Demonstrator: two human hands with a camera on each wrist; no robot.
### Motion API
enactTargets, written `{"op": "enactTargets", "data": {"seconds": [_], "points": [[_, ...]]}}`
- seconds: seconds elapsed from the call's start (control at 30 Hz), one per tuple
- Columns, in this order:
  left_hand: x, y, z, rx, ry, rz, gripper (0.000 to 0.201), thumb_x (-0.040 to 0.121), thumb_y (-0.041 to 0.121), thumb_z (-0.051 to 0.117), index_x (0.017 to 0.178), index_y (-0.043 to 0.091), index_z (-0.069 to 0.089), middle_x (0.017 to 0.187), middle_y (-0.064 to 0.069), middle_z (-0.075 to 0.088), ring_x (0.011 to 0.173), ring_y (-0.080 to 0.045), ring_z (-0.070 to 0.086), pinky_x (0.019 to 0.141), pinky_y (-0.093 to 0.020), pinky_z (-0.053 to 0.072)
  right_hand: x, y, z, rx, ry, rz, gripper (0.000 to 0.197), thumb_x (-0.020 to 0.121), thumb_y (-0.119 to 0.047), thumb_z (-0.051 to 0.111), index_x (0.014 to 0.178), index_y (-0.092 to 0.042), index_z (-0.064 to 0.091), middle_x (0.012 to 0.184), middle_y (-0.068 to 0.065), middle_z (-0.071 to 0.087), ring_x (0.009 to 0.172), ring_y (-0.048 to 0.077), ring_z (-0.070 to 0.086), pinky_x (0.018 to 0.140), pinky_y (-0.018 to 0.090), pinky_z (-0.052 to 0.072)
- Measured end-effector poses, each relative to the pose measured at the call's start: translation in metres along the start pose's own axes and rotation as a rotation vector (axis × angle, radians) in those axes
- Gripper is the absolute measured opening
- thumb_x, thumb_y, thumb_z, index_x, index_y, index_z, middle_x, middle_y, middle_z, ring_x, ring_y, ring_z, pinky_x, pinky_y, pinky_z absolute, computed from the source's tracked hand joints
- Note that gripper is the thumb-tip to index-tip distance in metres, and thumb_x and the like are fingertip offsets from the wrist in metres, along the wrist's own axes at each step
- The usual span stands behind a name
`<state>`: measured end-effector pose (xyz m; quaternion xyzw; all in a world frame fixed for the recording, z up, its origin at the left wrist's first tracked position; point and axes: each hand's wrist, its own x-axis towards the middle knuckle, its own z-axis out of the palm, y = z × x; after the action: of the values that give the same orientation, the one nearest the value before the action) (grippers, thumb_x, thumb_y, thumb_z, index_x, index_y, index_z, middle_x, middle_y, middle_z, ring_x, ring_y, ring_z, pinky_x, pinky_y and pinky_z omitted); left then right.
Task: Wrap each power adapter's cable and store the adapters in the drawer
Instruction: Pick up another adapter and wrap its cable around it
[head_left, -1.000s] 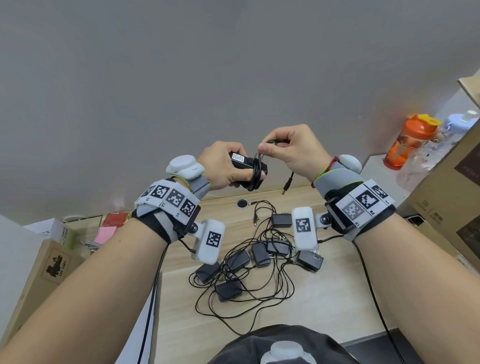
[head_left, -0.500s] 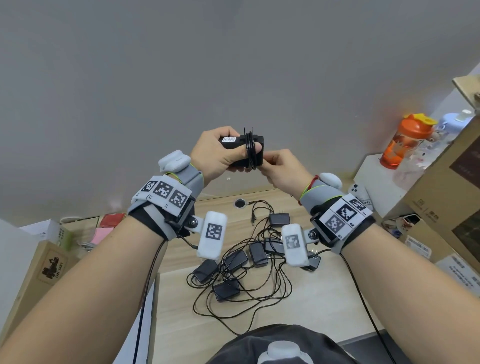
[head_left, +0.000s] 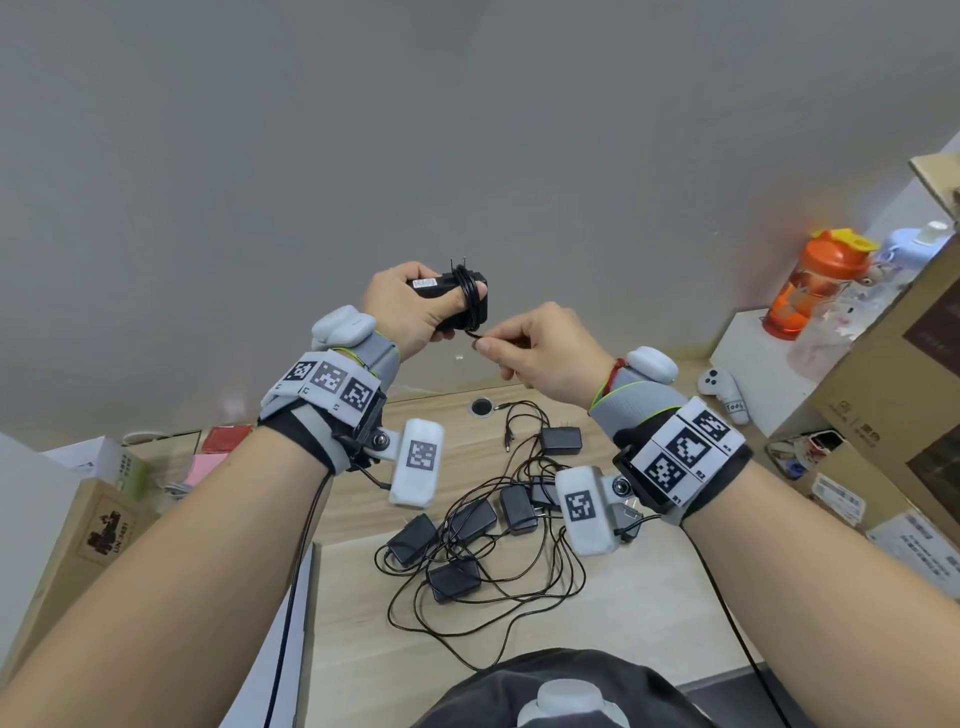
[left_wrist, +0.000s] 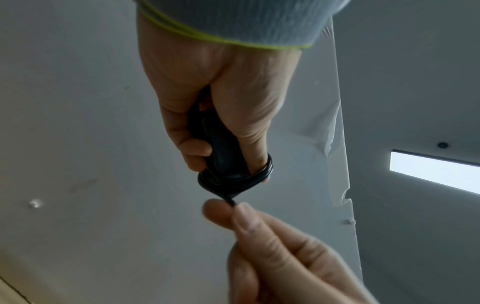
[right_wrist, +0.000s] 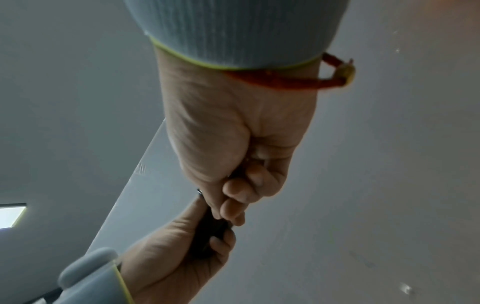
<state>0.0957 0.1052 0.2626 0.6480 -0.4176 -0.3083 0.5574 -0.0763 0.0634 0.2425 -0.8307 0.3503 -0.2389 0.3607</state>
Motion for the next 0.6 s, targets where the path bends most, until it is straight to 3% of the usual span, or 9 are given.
{"op": "enactTargets", "data": {"seconds": [0.13,0.23,0.33,0.43,0.5,0.6], "points": [[-0.001,-0.005,-0.001,0.087,-0.033,-0.023,0.042,0.066,0.034,0.090,0.072,0.013,0.054,0.067,-0.013,0.069,0.051,-0.022,0.062,0.049,-0.027,0.048,0.003,-0.008,-0.006,0.282,0.048,0.012,0.006,0.088,-0.011,0.071,0.088,-0.007,0.075,0.066,0.008,0.070,0.052,0.015,0.064,0.053,0.023,0.053],[-0.001,-0.003,-0.001,0.091,-0.040,-0.032,0.039,0.067,0.032,0.089,0.071,0.015,0.055,0.063,-0.008,0.068,0.049,-0.021,0.063,0.048,-0.027,0.047,0.006,-0.010,-0.008,0.435,0.033,-0.005,0.007,0.087,-0.001,0.070,0.093,0.002,0.070,0.072,0.015,0.070,0.062,0.024,0.069,0.060,0.026,0.056],[-0.002,0.001,-0.002,0.101,-0.054,-0.017,0.037,0.071,0.029,0.087,0.086,0.015,0.057,0.071,-0.011,0.068,0.050,-0.023,0.063,0.047,-0.028,0.048,0.006,-0.010,-0.010,0.455,0.019,-0.035,0.009,0.089,0.001,0.066,0.097,0.004,0.069,0.073,0.014,0.067,0.062,0.020,0.067,0.061,0.024,0.056],[-0.006,0.003,-0.003,0.085,-0.113,-0.009,0.033,0.077,0.024,0.083,0.106,0.020,0.067,0.076,-0.011,0.070,0.056,-0.027,0.064,0.056,-0.033,0.053,0.007,-0.008,-0.010,0.347,0.070,-0.098,0.008,0.088,-0.005,0.070,0.095,-0.005,0.073,0.063,0.004,0.063,0.062,0.009,0.058,0.061,0.020,0.052],[-0.008,0.005,-0.001,0.048,-0.131,-0.012,0.020,0.081,0.020,0.080,0.099,0.022,0.073,0.077,-0.009,0.070,0.060,-0.028,0.063,0.059,-0.035,0.052,0.009,-0.007,-0.009,0.359,0.104,-0.106,0.007,0.087,-0.005,0.071,0.093,-0.008,0.073,0.063,0.005,0.061,0.061,0.008,0.056,0.063,0.020,0.051],[-0.008,0.006,0.000,0.003,-0.135,-0.059,0.014,0.084,0.020,0.077,0.097,0.020,0.073,0.078,-0.010,0.069,0.056,-0.023,0.061,0.055,-0.027,0.050,0.011,-0.009,-0.006,0.440,0.157,-0.089,0.007,0.088,-0.003,0.070,0.092,-0.008,0.072,0.067,0.009,0.063,0.057,0.013,0.058,0.061,0.021,0.052]]}}
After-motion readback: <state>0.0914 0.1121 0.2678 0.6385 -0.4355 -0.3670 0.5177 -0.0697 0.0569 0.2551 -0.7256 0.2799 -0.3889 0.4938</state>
